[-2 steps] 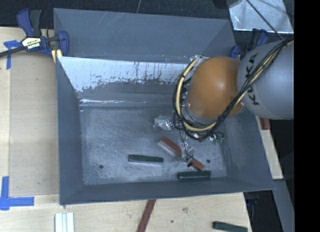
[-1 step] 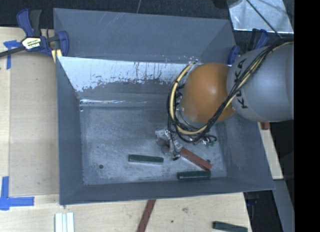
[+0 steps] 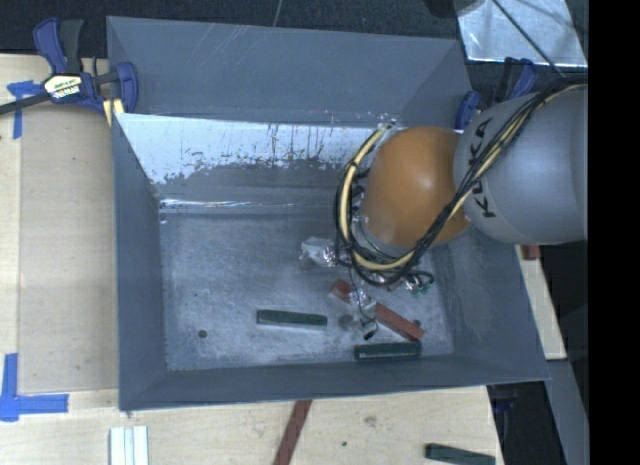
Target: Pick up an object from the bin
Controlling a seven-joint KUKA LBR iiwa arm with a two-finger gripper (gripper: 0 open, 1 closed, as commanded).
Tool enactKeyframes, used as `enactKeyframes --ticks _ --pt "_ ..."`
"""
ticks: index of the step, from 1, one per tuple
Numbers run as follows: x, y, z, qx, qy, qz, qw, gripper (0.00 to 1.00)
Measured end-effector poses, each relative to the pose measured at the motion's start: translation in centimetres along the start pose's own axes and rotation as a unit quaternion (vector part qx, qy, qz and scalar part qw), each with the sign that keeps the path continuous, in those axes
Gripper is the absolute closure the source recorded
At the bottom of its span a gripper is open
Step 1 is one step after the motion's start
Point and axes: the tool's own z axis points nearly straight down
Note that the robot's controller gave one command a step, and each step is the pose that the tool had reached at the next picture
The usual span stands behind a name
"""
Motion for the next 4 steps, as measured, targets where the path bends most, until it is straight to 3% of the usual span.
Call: enactKeyframes --ticks 1,2,3,4 --pt "0.0 0.0 0.0 0.0 0.0 0.0 1.0 0.0" --pt "-2.0 8.4 -0.6 0.0 0.0015 0.027 0.9996 1.0" --pt "-2.0 8.4 -0.6 0.0 0.0015 0.027 0.9996 0.0" --pt "-1.9 8.4 -0.6 0.0 0.0015 0.027 0.9996 0.0"
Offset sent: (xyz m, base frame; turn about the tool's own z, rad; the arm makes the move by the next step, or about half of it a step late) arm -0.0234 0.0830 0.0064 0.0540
